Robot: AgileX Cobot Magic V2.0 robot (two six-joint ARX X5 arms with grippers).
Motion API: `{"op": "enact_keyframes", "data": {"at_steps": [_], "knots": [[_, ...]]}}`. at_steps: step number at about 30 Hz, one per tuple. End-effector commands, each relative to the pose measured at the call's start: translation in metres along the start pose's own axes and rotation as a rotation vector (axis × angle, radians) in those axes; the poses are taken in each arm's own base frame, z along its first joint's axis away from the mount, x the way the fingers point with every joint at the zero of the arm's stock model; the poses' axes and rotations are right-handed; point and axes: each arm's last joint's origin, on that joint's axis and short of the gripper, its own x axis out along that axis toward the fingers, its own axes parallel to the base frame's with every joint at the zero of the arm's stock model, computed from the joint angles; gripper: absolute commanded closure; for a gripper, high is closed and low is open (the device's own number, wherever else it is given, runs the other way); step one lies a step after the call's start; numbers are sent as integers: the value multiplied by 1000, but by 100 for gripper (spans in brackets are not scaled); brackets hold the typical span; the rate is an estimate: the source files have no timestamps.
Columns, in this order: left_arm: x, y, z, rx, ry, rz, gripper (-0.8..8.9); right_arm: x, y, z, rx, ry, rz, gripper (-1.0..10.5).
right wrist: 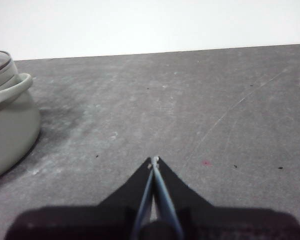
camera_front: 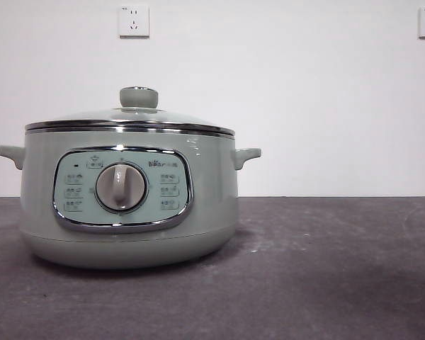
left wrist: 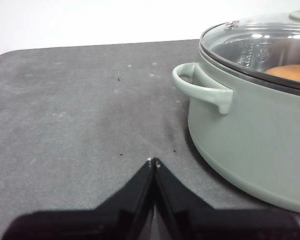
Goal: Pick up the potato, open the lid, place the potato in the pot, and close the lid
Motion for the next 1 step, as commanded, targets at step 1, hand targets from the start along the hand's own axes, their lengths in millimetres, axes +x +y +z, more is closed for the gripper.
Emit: {"op": "enact_keyframes", "data": {"at_steps": [1], "knots": [[2, 0, -5, -4, 6, -2, 817, 1, 0, -4, 12, 21, -3, 946]]}}
